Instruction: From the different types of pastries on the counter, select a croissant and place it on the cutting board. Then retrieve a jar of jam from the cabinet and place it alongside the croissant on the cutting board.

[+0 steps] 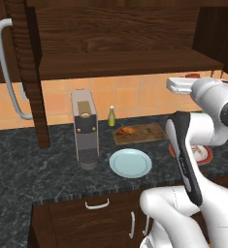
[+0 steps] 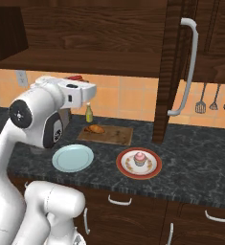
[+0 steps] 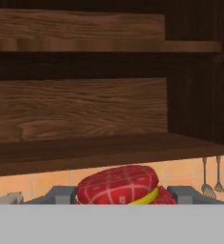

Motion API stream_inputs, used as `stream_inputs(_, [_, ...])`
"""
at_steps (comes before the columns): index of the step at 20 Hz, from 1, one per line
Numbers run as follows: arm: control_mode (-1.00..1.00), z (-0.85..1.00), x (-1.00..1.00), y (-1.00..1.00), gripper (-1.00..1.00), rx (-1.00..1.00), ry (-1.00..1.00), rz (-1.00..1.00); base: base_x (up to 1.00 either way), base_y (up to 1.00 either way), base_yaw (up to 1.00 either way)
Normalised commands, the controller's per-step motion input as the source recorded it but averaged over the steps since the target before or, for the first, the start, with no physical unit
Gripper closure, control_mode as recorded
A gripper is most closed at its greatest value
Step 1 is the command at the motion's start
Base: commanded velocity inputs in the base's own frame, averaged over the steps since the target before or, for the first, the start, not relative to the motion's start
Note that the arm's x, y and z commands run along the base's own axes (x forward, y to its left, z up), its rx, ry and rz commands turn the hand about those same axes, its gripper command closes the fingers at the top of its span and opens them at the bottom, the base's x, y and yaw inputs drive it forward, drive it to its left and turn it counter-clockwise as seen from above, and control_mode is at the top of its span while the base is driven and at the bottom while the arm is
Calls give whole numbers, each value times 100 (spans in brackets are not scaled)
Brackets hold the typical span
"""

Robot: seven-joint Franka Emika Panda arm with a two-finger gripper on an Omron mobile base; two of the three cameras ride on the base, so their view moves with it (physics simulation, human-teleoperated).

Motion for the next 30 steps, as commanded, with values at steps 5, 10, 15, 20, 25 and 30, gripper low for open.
stream_inputs(5, [-100,-2,-82,6,100,0,11,0,0,0,0])
stream_inputs(10, [-100,-6,-62,8,100,0,28,0,0,0,0])
stream_inputs(15, [-100,-2,8,9,100,0,31,5,0,0,0])
stream_inputs(20, [-100,-25,58,0,100,0,34,12,0,0,0])
stream_inputs(25, [-100,-44,35,0,100,0,16,11,0,0,0])
stream_inputs(30, [-100,-59,-24,3,100,0,-5,0,0,0,0])
